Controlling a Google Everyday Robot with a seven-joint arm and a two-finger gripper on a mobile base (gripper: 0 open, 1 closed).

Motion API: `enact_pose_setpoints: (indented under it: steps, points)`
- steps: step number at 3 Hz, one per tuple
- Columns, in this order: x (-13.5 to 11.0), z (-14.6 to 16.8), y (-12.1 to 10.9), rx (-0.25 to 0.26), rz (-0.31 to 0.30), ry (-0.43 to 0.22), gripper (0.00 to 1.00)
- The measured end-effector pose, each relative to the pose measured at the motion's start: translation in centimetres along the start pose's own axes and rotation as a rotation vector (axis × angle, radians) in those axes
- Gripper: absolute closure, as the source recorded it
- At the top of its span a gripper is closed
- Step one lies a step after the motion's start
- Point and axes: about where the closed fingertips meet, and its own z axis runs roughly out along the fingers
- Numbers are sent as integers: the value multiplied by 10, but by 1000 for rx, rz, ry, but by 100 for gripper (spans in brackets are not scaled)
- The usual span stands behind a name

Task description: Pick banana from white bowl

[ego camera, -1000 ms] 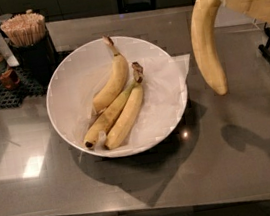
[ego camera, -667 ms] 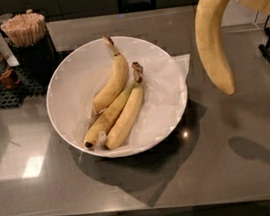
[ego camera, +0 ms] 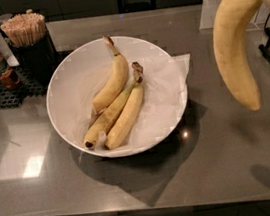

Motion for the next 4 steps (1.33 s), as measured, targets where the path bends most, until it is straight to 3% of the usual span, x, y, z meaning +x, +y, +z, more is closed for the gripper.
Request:
enact_pose_setpoints:
  steps: [2,3,4]
  points:
    - [3,5,0,-19,6,9,100]
    - [14,34,9,-128,35,-26,100]
    - [24,92,26,-299,96,-145,100]
